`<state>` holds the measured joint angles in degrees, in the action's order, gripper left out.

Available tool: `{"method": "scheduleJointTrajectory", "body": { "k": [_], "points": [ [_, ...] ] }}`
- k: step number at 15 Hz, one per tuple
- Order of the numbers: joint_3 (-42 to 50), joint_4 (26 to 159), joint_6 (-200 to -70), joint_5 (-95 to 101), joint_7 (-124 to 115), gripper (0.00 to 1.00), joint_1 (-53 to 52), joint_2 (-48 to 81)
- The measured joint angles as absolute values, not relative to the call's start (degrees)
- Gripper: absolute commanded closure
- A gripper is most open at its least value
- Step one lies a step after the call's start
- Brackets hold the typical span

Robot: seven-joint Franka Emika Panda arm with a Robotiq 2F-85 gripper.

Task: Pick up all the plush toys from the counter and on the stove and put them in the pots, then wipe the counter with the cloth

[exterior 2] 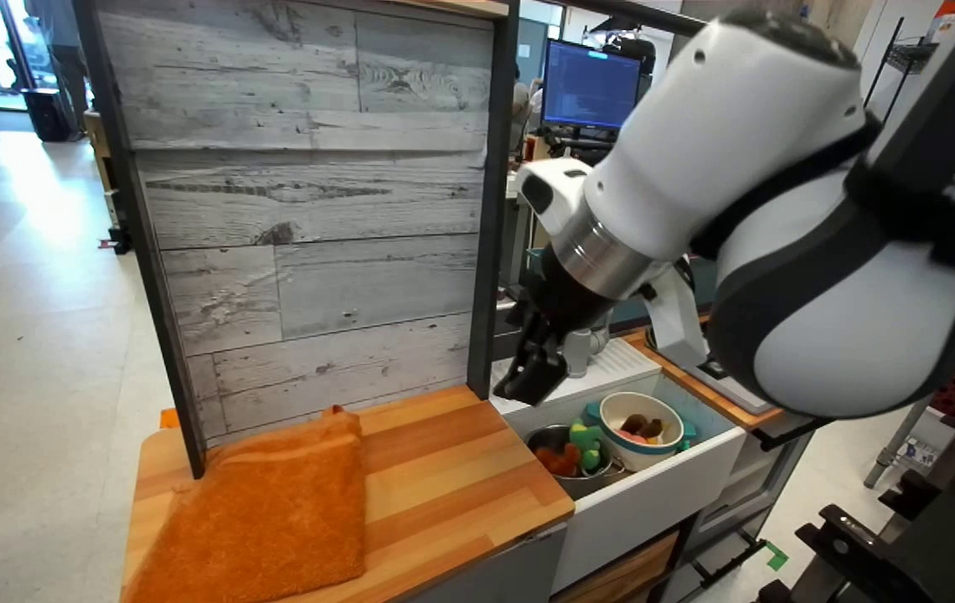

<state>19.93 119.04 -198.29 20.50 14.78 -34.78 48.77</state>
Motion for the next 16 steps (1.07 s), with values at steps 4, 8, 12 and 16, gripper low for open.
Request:
{"method": "scheduleJointTrajectory", "body": {
  "k": [4, 8, 12, 16],
  "points": [
    [14.41, 121.35, -196.48, 24.55, 14.46, 0.0, -30.13, 41.56],
    [6.21, 120.65, -189.83, 25.29, 14.67, 0.0, -23.16, 42.09],
    [-11.44, 114.36, -171.93, 23.66, 17.58, 0.0, -10.15, 45.55],
    [-19.4, 102.58, -153.2, 11.6, 24.76, 0.0, -6.37, 51.43]
  ]
}}
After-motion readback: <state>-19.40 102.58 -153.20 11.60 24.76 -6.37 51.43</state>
